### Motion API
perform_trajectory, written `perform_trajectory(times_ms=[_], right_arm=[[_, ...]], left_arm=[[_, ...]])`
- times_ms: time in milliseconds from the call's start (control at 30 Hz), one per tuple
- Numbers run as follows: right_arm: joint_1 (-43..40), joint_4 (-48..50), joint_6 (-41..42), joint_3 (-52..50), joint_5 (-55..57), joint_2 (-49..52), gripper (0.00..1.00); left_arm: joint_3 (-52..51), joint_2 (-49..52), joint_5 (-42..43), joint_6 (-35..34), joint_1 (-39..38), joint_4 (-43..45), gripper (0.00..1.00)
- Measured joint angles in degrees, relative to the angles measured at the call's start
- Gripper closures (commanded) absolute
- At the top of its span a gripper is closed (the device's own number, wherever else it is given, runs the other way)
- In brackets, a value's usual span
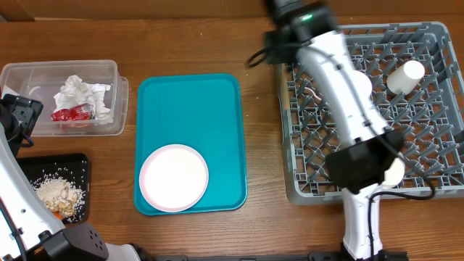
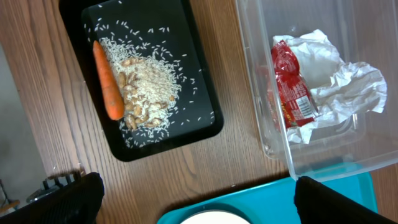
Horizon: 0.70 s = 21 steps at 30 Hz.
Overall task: Sort waste into correct bins and load items into the dishwasher
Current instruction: 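Carry the wooden stick into the dish rack and release it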
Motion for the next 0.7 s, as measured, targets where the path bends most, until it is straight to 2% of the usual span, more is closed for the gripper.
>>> perform_trajectory(times_ms=[133,233,333,367,400,567,667,700], right_arm=[[-9.4,1.0,-9.8,-3.0,-10.3,0.0,0.96],[-11.9,4.3,-12.3,-7.6,-14.8,-0.1,0.96],[-12.3,9.4,-13.4,-15.1,-18.1,0.0,0.86],[-12.2,10.5,-13.5,-16.5,-18.7,0.0,0.79],[-12.0,11.6,-13.2,-18.1,-19.1,0.0,0.67],[-11.4,13.0,-11.4,-19.3,-20.2,0.0,0.63],[-11.2,10.4,-8.3,-19.1,-20.5,0.0,0.6],[-11.2,9.6,-7.3,-19.1,-20.5,0.0,0.53]], left_arm=[[0.0,0.0,0.0,0.0,0.0,0.0,0.0],[0.0,0.0,0.0,0.0,0.0,0.0,0.0],[0.0,0.0,0.0,0.0,0.0,0.0,0.0],[0.0,0.0,0.0,0.0,0.0,0.0,0.0],[0.0,0.0,0.0,0.0,0.0,0.0,0.0],[0.0,0.0,0.0,0.0,0.0,0.0,0.0],[0.0,0.0,0.0,0.0,0.0,0.0,0.0],[0.0,0.0,0.0,0.0,0.0,0.0,0.0]])
